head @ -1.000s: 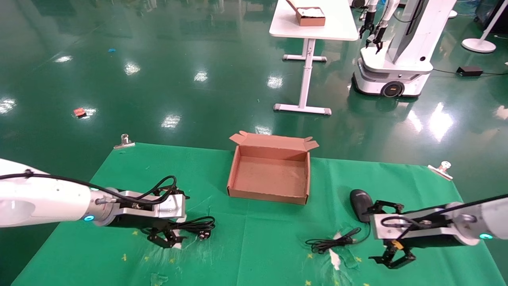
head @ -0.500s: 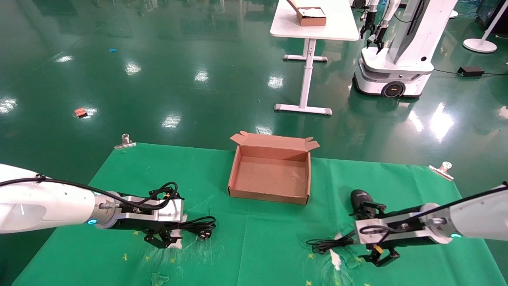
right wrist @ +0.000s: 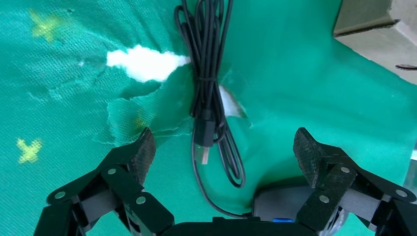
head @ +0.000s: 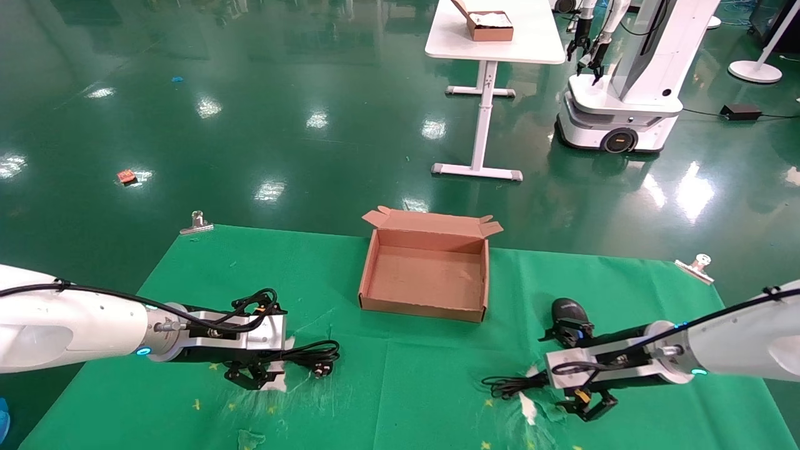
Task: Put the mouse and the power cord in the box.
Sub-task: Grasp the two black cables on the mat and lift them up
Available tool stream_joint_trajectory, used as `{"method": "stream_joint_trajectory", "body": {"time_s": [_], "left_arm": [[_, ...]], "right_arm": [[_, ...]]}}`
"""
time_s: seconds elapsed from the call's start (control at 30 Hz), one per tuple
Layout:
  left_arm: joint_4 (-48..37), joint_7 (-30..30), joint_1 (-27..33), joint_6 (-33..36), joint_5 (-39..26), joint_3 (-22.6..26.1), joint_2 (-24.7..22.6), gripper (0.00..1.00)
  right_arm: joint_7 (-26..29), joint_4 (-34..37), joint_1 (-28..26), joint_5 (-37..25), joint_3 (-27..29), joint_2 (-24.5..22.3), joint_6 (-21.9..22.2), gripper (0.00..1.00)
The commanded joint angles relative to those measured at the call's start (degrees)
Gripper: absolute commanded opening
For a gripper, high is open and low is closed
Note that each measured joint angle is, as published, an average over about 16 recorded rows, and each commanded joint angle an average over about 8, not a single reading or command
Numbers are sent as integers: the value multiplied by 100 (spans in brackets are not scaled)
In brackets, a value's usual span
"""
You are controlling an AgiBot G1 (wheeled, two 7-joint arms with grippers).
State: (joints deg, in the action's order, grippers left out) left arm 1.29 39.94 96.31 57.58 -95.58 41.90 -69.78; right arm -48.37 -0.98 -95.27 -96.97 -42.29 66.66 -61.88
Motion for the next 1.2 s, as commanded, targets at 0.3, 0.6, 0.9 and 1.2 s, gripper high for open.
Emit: {"method": "stream_joint_trajectory", "body": {"time_s": [0.3,0.6,0.9,1.2], "left_arm": [[-46,155,-16,13,4,-1,-20,25],[-55,190,-14,13,1,4,-25,0],[-47,181,-16,16,0,2,-24,0],[-43,174,-19,17,0,0,-22,0]], "right_arm": [[-107,49,-32,34,24,7,53,15],[-125,64,-35,48,34,8,69,0],[-120,57,-31,49,33,5,62,0],[-117,54,-28,48,32,1,55,0]]}}
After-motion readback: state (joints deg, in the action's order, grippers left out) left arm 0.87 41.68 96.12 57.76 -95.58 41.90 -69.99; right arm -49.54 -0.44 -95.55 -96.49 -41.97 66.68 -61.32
